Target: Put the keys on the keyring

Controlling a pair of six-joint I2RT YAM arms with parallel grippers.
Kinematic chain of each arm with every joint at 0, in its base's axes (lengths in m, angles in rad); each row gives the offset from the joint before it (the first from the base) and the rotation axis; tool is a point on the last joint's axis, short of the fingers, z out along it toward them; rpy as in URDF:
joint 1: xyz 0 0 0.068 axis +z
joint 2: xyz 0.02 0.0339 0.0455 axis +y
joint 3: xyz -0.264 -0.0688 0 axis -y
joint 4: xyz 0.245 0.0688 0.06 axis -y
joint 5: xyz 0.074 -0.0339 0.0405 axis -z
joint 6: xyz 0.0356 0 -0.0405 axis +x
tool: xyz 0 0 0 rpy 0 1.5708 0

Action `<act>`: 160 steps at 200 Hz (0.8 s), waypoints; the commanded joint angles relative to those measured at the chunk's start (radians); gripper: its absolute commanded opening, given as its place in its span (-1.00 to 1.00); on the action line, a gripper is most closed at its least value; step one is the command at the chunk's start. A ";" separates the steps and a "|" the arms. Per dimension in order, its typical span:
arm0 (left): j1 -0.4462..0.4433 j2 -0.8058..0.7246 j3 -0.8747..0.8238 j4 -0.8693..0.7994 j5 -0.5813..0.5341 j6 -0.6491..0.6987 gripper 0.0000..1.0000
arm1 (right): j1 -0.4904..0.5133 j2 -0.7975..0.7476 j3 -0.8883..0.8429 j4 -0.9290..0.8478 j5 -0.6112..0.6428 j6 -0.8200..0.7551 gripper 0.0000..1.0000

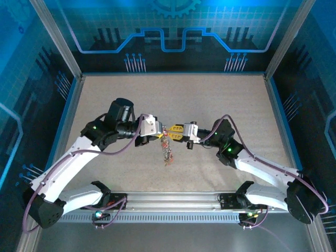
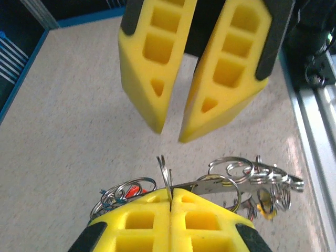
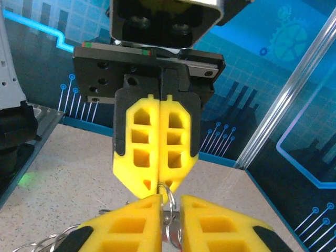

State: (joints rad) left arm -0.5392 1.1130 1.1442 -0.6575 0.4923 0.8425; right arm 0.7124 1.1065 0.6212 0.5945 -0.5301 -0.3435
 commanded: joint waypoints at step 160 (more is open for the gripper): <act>-0.231 0.301 0.446 -0.519 -0.328 0.152 -1.00 | 0.008 0.016 -0.037 -0.107 -0.089 -0.017 -0.54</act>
State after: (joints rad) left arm -0.7639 1.4017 1.5410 -1.1721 0.1051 1.0012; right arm 0.7128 1.1259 0.6018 0.4576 -0.5991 -0.3885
